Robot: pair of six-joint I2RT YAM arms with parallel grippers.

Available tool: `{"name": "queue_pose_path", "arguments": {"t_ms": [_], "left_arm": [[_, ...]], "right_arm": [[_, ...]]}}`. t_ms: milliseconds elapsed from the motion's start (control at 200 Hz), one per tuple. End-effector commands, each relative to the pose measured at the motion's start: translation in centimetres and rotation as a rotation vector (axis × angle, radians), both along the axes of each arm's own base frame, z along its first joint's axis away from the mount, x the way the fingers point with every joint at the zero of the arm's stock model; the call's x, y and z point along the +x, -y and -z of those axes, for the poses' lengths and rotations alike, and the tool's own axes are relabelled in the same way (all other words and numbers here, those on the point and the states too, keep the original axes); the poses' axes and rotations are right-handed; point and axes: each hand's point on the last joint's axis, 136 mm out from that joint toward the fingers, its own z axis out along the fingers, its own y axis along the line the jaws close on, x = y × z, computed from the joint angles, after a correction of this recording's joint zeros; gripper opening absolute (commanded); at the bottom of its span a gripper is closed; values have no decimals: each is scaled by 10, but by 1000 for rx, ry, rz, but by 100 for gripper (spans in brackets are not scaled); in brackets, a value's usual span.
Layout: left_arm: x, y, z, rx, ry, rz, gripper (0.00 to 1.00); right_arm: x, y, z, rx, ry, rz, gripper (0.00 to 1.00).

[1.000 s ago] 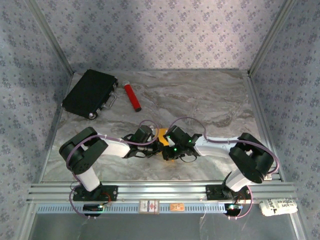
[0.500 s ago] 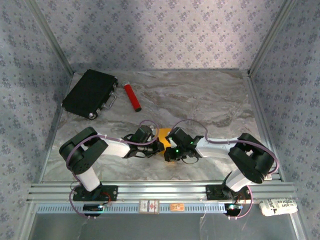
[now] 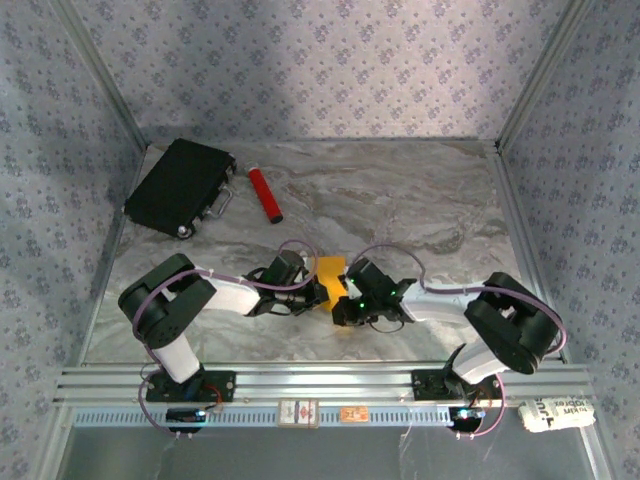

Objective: Fold a paper plane with a square sheet of paper (pick it up from the middle)
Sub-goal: Third fold the triangle at the center of the table.

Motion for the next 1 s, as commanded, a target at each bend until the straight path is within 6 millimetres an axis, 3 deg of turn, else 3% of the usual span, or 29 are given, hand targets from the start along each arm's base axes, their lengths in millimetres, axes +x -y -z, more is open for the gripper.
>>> {"name": "queue_pose_path", "arguments": {"t_ms": [0,425,575,650,755,994], "left_arm": [[-10,-26,34,121,-58,-20,0],[-10,-27,35,123,-59,-23,0],[-10,-27,34,121,-59,-21,0],[-10,-27,34,122,-57,-21,0],[-10,-26,35,119,-60,-21,0],[-9,-25,33,115,-58,-20,0]], "right_arm": [[-13,11,7,-11,-60,18,10],[-32,41,14,-33,-103,56,10],[-9,22,-37,137,-14,78,11],[2,17,-53,148,21,62,11],[12,14,-44,97,9,63,10],[17,-14,-30,92,-28,13,9]]}}
